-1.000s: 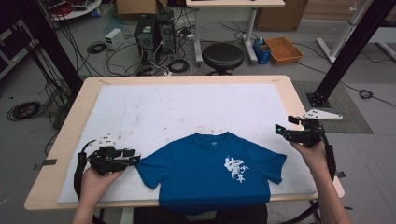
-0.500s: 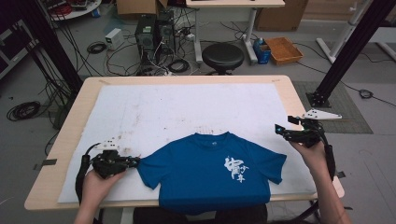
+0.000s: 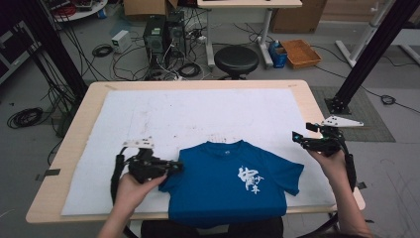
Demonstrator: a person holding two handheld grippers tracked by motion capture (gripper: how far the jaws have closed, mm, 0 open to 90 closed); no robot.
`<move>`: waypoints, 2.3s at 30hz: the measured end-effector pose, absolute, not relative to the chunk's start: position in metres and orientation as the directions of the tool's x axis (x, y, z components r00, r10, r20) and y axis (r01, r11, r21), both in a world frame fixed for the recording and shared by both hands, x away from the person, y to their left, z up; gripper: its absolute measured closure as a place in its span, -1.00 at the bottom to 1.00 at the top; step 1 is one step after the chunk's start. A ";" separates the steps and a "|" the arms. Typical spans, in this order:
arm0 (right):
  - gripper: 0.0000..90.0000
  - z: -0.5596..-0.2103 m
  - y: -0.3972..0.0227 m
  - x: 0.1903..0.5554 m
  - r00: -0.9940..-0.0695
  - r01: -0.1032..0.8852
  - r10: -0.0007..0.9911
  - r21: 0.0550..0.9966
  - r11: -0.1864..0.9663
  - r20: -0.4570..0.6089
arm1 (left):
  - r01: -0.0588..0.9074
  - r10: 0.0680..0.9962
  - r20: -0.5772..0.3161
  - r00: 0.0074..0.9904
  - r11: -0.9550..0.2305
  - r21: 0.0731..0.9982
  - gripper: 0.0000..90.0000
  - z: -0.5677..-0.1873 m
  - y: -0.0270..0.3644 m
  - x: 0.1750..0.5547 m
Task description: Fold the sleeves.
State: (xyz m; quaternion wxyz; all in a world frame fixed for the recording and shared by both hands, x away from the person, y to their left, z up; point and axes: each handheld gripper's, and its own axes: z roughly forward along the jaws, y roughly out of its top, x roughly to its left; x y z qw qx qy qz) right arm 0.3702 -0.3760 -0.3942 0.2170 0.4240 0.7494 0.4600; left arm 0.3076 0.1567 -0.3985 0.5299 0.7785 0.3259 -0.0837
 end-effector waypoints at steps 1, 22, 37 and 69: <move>-0.45 -0.394 -0.376 0.370 -0.546 0.436 0.835 0.873 0.217 0.065 | 0.596 0.419 -0.476 0.774 -0.226 0.770 0.95 -0.399 0.157 0.308; -0.44 -0.396 -0.378 0.370 -0.532 0.453 0.844 0.865 0.216 0.068 | 0.525 0.573 -0.314 0.757 -0.249 0.814 0.36 -0.417 0.134 0.324; -0.43 -0.400 -0.377 0.368 -0.526 0.456 0.849 0.861 0.225 0.057 | 0.547 0.768 -0.092 0.633 -0.361 0.755 0.33 -0.442 0.128 0.339; 0.98 -0.432 -0.389 0.305 -0.548 0.642 0.802 0.735 0.219 0.240 | 0.537 0.811 -0.216 0.543 -0.137 0.832 0.15 -0.433 0.216 0.320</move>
